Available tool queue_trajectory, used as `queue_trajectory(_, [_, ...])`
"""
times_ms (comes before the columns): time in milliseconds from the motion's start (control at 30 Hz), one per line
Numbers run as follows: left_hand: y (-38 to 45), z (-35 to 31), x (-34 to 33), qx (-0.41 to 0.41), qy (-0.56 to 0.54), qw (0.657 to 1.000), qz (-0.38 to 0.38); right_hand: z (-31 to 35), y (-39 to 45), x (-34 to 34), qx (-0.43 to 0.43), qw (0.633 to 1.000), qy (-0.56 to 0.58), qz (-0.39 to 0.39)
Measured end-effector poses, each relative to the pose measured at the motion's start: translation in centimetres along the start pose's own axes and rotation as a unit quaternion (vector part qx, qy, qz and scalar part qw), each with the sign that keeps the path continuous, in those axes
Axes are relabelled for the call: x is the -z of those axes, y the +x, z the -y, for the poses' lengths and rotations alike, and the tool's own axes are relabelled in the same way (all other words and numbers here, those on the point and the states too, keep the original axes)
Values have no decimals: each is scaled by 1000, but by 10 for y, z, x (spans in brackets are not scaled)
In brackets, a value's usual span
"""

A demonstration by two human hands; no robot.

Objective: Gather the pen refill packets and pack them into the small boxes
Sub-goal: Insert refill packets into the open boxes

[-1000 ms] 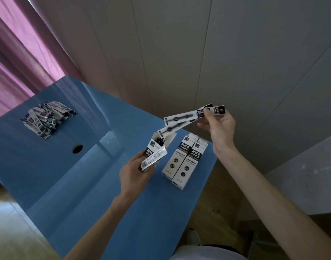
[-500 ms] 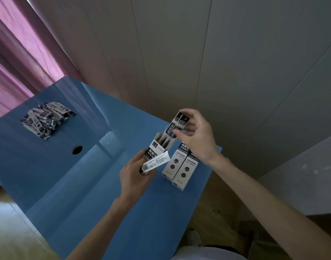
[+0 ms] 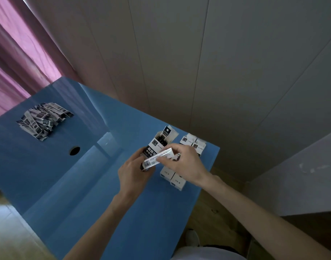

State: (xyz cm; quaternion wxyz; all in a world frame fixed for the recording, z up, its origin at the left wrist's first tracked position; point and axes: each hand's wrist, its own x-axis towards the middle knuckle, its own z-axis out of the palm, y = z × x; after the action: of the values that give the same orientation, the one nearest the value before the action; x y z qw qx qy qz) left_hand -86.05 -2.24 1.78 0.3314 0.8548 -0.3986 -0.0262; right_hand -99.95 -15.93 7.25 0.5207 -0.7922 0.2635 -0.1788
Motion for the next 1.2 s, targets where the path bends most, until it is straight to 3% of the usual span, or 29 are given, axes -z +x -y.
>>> queue_trajectory(400, [1, -12, 3, 10, 12, 1000, -3, -10, 4, 5, -72, 980, 183, -17])
queue_trajectory(667, [4, -6, 3, 62, 26, 998, 15, -11, 11, 24, -75, 971, 202, -105])
queue_trajectory(833, [3, -4, 3, 77, 14, 997, 24, -13, 17, 35, -95, 968, 206, -109])
queue_trajectory(1033, [8, -7, 4, 102, 20, 993, 53, -13, 16, 48, -123, 901, 344, -234])
queue_trajectory(1100, [9, -5, 4, 108, 22, 992, 58, -13, 15, 53, -106, 887, 386, -231])
queue_trajectory(1200, [9, -3, 4, 110, 28, 991, 64, -13, 17, 57, -103, 895, 394, -180])
